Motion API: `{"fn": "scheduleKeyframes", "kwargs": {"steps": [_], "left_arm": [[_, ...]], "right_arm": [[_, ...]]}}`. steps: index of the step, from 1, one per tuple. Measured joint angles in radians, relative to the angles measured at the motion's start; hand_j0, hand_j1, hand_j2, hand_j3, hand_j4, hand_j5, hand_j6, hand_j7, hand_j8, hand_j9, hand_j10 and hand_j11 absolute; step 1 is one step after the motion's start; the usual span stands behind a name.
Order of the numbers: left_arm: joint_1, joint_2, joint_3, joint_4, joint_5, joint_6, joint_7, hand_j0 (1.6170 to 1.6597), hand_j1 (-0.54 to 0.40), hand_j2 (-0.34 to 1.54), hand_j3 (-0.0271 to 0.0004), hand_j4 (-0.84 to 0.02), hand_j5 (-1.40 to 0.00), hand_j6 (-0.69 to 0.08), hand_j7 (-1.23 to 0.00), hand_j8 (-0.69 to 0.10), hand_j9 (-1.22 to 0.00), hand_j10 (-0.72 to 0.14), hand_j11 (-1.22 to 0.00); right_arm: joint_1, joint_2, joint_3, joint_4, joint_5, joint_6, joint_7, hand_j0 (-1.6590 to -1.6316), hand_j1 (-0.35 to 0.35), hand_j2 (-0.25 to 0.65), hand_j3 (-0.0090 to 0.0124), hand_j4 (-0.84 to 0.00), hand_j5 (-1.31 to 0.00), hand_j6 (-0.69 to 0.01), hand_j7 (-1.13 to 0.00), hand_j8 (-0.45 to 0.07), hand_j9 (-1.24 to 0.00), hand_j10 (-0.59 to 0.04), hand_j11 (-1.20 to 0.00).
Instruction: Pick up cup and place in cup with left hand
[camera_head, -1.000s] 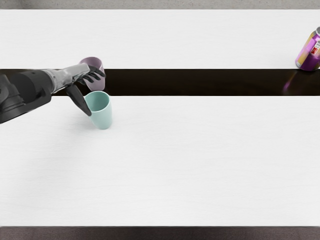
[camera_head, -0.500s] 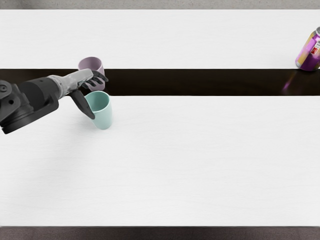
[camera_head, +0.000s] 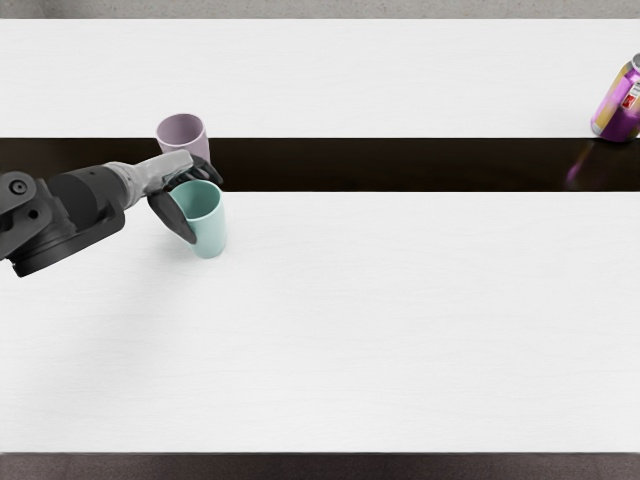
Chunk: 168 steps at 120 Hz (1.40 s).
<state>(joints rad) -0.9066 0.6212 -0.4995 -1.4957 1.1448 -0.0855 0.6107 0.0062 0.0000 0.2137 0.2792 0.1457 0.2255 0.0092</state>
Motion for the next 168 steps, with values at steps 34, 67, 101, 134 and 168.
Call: {"fn": "scheduleKeyframes", "kwargs": {"steps": [34, 67, 101, 134, 168], "left_arm": [[0.003, 0.002, 0.001, 0.0, -0.003, -0.001, 0.0, 1.6565, -0.164, 0.12, 0.0, -0.383, -0.56, -0.274, -0.56, -0.301, -0.57, -0.424, -0.57], [-0.031, 0.003, -0.001, 0.0, -0.007, -0.004, 0.0, 1.653, -0.207, 0.16, 0.0, -0.32, -0.64, -0.215, -0.64, -0.252, -0.64, -0.431, -0.65], [-0.14, 0.011, -0.003, 0.004, -0.018, -0.006, 0.0, 1.6505, -0.218, 0.17, 0.0, -0.295, -0.67, -0.193, -0.66, -0.227, -0.66, -0.413, -0.68], [-0.233, 0.0, -0.003, 0.118, -0.042, -0.008, 0.0, 1.6513, -0.196, 0.16, 0.0, -0.305, -0.68, -0.201, -0.65, -0.248, -0.66, -0.426, -0.67], [-0.254, 0.0, -0.004, 0.177, -0.073, -0.011, 0.0, 1.6502, -0.225, 0.18, 0.0, -0.279, -0.69, -0.184, -0.66, -0.23, -0.67, -0.414, -0.68]], "right_arm": [[0.0, 0.0, 0.0, 0.0, 0.0, 0.0, 0.0, -1.6581, -0.349, 0.0, 0.0, 0.0, 0.0, 0.0, 0.0, 0.0, 0.0, 0.0, 0.0], [0.0, 0.0, 0.0, 0.0, 0.0, 0.0, 0.0, -1.6581, -0.349, 0.0, 0.0, 0.0, 0.0, 0.0, 0.0, 0.0, 0.0, 0.0, 0.0], [0.0, 0.0, 0.0, 0.0, 0.0, 0.0, 0.0, -1.6581, -0.349, 0.0, 0.0, 0.0, 0.0, 0.0, 0.0, 0.0, 0.0, 0.0, 0.0], [0.0, 0.0, 0.0, 0.0, 0.0, 0.0, 0.0, -1.6581, -0.349, 0.0, 0.0, 0.0, 0.0, 0.0, 0.0, 0.0, 0.0, 0.0, 0.0], [0.0, 0.0, 0.0, 0.0, 0.0, 0.0, 0.0, -1.6581, -0.349, 0.0, 0.0, 0.0, 0.0, 0.001, 0.0, 0.0, 0.0, 0.0, 0.0]]}}
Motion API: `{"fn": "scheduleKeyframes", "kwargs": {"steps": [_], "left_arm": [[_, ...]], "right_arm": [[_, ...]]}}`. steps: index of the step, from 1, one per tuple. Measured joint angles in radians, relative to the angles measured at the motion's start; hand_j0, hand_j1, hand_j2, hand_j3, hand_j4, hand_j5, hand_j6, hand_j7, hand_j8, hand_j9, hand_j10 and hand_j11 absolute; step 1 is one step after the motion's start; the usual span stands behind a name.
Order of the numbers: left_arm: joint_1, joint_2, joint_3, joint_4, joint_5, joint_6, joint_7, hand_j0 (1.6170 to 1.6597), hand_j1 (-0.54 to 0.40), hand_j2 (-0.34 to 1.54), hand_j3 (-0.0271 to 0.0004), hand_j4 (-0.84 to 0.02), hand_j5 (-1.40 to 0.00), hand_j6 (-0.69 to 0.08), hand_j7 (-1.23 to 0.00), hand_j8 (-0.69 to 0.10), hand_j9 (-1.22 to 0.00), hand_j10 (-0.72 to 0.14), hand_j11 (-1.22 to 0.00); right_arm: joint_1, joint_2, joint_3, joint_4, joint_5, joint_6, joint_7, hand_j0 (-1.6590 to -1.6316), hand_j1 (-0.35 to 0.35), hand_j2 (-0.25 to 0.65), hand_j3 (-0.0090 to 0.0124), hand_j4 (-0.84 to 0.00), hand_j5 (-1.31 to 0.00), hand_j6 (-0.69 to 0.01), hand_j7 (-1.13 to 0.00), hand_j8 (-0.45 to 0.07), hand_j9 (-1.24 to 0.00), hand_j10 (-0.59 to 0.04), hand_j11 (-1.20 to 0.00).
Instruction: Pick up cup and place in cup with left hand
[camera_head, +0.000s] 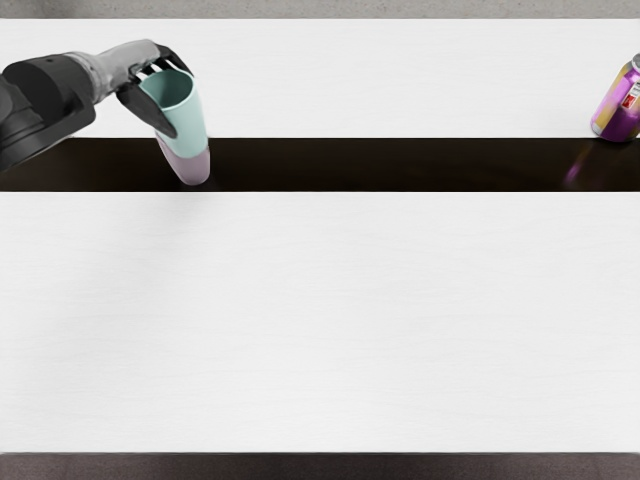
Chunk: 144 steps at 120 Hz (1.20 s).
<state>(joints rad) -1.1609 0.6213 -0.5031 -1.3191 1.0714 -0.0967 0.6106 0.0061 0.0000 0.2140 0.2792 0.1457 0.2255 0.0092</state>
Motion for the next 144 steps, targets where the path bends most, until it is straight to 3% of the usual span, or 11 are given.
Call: {"fn": "scheduleKeyframes", "kwargs": {"steps": [66, 144], "left_arm": [[-0.039, -0.067, 0.0, 0.184, -0.023, 0.002, 0.0, 1.6501, -0.219, 0.2, 0.0, -0.278, -0.7, -0.185, -0.68, -0.25, -0.67, -0.427, -0.68], [-0.059, -0.104, 0.0, 0.257, -0.022, 0.008, 0.0, 1.6506, -0.209, 0.18, 0.0, -0.291, -0.69, -0.2, -0.66, -0.25, -0.67, -0.439, -0.68]], "right_arm": [[0.0, 0.0, 0.0, 0.0, 0.0, 0.0, 0.0, -1.6581, -0.349, 0.0, 0.0, 0.0, 0.0, 0.001, 0.0, 0.0, 0.0, 0.0, 0.0], [0.0, 0.0, 0.0, 0.0, 0.0, 0.0, 0.0, -1.6581, -0.349, 0.0, 0.0, 0.0, 0.0, 0.001, 0.0, 0.0, 0.0, 0.0, 0.0]]}}
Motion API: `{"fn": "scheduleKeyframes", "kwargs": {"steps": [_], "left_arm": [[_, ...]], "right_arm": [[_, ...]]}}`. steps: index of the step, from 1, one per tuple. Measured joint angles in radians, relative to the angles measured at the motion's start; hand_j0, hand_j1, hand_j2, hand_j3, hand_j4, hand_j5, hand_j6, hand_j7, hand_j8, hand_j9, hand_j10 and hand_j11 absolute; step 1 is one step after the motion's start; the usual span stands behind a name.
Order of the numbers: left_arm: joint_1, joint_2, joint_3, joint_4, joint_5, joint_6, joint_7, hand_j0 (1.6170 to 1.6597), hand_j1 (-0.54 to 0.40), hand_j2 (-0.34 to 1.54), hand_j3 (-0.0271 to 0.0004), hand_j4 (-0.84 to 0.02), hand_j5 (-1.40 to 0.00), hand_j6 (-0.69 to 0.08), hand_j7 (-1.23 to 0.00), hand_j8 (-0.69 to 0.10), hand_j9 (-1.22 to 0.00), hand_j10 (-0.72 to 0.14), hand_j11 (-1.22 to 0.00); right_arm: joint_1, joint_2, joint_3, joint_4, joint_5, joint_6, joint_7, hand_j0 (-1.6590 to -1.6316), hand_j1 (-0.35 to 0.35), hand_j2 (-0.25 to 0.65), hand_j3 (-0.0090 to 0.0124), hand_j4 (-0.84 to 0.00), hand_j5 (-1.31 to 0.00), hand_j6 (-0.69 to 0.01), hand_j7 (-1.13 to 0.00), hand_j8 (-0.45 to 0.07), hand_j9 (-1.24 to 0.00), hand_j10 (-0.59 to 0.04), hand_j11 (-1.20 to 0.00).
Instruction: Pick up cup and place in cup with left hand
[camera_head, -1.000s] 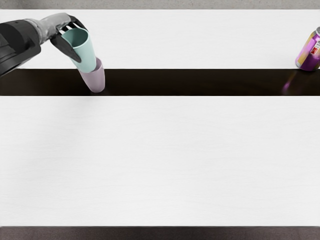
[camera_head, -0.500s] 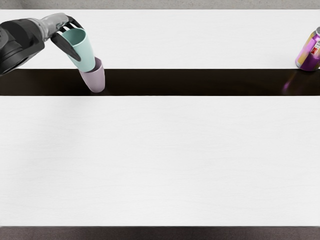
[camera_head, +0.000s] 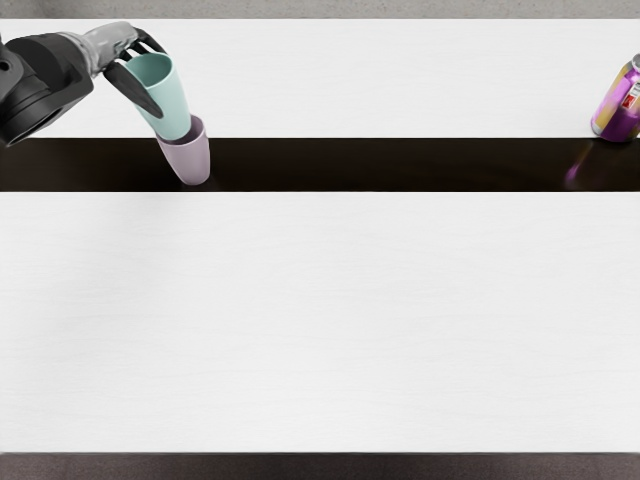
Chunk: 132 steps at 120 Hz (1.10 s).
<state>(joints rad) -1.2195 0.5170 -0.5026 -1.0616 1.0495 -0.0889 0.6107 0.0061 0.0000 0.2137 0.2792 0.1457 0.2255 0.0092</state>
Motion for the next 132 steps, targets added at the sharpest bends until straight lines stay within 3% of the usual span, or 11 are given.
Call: {"fn": "scheduleKeyframes", "kwargs": {"steps": [15, 132], "left_arm": [[-0.006, -0.018, 0.001, 0.024, 0.001, 0.001, 0.0, 1.6511, -0.183, 0.17, 0.0, -0.318, -0.69, -0.227, -0.67, -0.276, -0.66, -0.44, -0.67], [-0.003, -0.072, 0.008, 0.091, 0.001, 0.047, 0.0, 1.6506, -0.2, 0.19, 0.0, -0.312, -0.68, -0.217, -0.67, -0.268, -0.67, -0.442, -0.68]], "right_arm": [[0.0, 0.0, 0.0, 0.0, 0.0, 0.0, 0.0, -1.6581, -0.349, 0.0, 0.0, 0.0, 0.0, 0.001, 0.0, 0.0, 0.0, 0.0, 0.0], [0.0, 0.0, 0.0, 0.0, 0.0, 0.0, 0.0, -1.6581, -0.349, 0.0, 0.0, 0.0, 0.0, 0.0, 0.0, 0.0, 0.0, 0.0, 0.0]]}}
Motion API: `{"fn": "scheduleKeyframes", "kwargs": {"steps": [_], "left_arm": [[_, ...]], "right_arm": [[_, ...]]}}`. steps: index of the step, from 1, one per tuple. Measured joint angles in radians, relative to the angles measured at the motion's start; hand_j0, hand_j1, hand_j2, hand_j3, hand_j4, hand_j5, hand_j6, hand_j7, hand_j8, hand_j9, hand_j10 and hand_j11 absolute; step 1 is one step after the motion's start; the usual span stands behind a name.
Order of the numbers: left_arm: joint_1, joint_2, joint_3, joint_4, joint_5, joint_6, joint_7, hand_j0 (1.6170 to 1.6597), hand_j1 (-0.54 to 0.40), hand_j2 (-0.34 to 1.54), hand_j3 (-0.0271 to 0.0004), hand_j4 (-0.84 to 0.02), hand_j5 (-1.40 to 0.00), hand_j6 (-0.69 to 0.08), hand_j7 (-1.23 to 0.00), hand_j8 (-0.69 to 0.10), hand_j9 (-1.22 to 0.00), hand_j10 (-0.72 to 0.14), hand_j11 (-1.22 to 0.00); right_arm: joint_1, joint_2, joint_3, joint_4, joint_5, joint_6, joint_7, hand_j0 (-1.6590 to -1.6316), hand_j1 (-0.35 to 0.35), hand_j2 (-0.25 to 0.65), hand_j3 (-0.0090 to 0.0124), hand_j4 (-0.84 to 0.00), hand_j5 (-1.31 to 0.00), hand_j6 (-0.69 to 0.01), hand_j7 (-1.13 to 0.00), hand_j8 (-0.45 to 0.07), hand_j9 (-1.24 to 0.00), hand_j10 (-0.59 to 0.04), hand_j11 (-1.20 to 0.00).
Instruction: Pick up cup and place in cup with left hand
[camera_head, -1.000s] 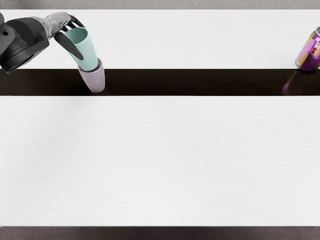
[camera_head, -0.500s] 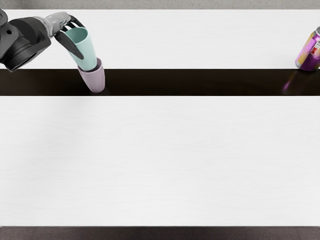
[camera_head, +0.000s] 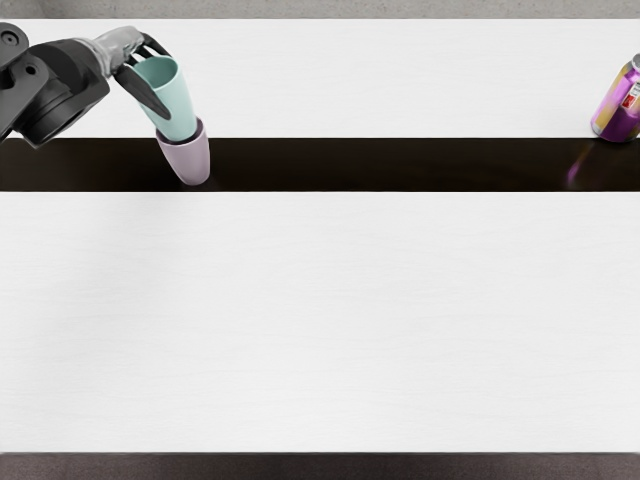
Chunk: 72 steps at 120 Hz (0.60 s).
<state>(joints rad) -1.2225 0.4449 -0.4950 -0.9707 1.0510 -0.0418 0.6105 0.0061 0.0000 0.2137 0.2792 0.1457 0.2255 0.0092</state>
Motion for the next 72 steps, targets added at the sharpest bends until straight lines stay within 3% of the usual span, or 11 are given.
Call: {"fn": "scheduleKeyframes", "kwargs": {"steps": [17, 23, 44, 72], "left_arm": [[0.002, 0.0, 0.004, 0.004, 0.0, 0.001, 0.0, 1.651, -0.193, 0.18, 0.0, -0.32, -0.66, -0.225, -0.65, -0.272, -0.66, -0.436, -0.66], [0.002, -0.001, 0.005, 0.005, 0.002, 0.001, 0.0, 1.6524, -0.155, 0.16, 0.0, -0.327, -0.61, -0.252, -0.6, -0.295, -0.61, -0.413, -0.61], [0.0, -0.003, 0.005, 0.006, 0.004, 0.002, 0.0, 1.6556, -0.007, 0.09, 0.0, -0.259, -0.42, -0.228, -0.41, -0.246, -0.41, -0.296, -0.42], [0.002, -0.006, 0.005, 0.006, 0.004, 0.003, 0.0, 1.6573, 0.092, 0.06, 0.0, -0.206, -0.29, -0.196, -0.29, -0.202, -0.29, -0.217, -0.29]], "right_arm": [[0.0, 0.0, 0.0, 0.0, 0.0, 0.0, 0.0, -1.6581, -0.349, 0.0, 0.0, 0.0, 0.0, 0.0, 0.0, 0.0, 0.0, 0.0, 0.0], [0.0, 0.0, 0.0, 0.0, 0.0, 0.0, 0.0, -1.6581, -0.349, 0.0, 0.0, 0.0, 0.0, 0.0, 0.0, 0.0, 0.0, 0.0, 0.0], [0.0, 0.0, 0.0, 0.0, 0.0, 0.0, 0.0, -1.6581, -0.349, 0.0, 0.0, 0.0, 0.0, 0.001, 0.0, 0.0, 0.0, 0.0, 0.0], [0.0, 0.0, 0.0, 0.0, 0.0, 0.0, 0.0, -1.6581, -0.349, 0.0, 0.0, 0.0, 0.0, 0.001, 0.0, 0.0, 0.0, 0.0, 0.0]]}}
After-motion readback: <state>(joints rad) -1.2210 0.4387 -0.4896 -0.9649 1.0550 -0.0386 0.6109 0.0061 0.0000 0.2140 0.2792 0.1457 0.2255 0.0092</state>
